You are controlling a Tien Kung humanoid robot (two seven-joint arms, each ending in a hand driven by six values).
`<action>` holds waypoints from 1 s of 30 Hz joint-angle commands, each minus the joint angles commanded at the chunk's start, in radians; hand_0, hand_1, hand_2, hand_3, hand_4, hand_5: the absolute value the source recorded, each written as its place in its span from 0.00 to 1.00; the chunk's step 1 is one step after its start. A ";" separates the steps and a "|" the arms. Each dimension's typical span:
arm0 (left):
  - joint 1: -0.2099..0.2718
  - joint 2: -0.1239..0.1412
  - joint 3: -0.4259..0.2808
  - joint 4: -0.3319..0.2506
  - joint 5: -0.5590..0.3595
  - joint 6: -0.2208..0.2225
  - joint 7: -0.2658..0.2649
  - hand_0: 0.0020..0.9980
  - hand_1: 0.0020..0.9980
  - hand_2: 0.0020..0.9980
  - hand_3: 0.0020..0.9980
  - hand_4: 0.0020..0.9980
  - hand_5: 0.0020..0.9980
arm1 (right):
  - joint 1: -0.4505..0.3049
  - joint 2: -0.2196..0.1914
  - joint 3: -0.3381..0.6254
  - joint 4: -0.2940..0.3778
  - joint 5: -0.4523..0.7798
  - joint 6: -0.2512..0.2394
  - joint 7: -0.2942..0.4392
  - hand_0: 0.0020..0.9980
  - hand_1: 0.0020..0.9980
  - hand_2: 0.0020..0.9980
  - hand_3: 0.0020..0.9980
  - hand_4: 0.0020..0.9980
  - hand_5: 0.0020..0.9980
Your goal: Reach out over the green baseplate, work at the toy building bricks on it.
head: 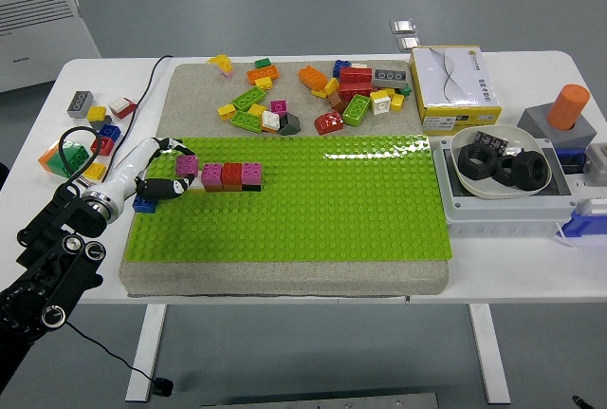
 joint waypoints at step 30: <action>-0.010 -0.017 0.021 0.042 0.000 0.006 -0.003 0.94 0.93 0.91 0.55 0.59 0.10 | 0.000 0.003 0.014 0.000 -0.019 0.003 0.003 0.52 0.62 0.74 0.82 0.91 1.00</action>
